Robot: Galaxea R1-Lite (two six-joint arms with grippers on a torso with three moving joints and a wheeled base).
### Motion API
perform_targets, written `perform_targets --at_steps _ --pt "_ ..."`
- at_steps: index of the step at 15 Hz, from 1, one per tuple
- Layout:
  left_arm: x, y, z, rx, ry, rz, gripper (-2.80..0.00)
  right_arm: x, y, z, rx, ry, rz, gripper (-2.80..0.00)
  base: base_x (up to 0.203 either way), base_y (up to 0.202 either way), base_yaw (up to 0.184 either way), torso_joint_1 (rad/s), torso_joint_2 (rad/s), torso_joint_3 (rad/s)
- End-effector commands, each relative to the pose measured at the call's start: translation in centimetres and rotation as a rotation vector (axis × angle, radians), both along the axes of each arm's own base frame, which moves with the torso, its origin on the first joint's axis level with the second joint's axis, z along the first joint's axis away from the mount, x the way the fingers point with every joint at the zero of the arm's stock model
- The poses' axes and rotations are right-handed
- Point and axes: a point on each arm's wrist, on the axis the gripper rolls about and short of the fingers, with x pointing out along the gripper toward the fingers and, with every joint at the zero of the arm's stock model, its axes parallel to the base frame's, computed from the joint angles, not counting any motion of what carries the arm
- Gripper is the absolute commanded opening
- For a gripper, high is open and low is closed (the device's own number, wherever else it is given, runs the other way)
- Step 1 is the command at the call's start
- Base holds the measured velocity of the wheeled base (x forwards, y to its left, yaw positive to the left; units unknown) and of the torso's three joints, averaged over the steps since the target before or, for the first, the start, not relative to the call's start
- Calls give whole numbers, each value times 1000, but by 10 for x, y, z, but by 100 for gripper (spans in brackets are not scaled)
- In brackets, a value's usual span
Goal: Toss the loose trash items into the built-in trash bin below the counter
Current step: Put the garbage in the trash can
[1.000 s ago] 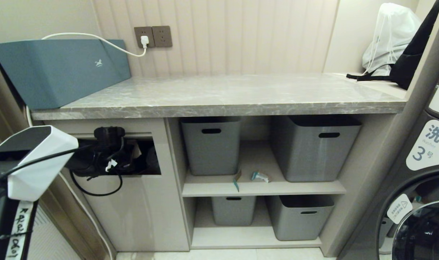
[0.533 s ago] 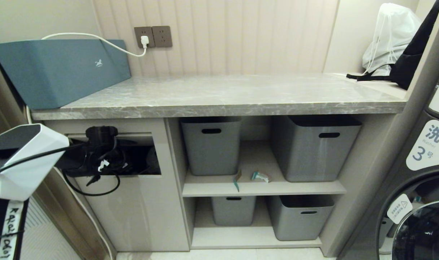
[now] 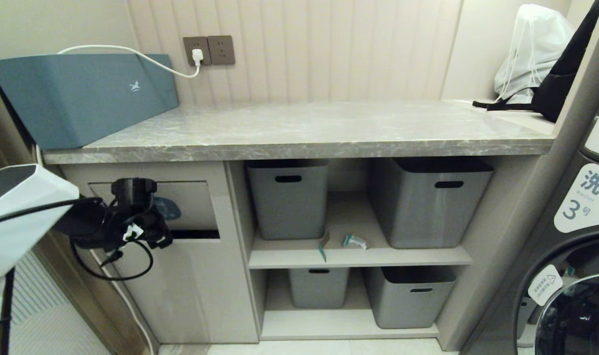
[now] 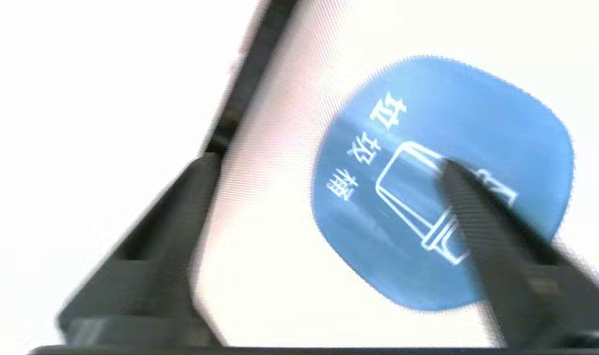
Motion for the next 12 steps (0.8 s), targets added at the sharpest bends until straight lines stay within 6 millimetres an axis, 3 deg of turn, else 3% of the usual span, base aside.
perform_targets --at_steps 1,6,12 --pt "-21 -1 17 -14 -6 16 -280 0 0 0 1 1 0 -280 0 0 0 0 0 0" --pt "-80 -2 58 -18 -35 24 -280 0 0 0 7 2 0 -280 0 0 0 0 0 0" --pt "-185 -13 109 154 -98 -97 -280 0 0 0 11 2 -3 -280 0 0 0 0 0 0"
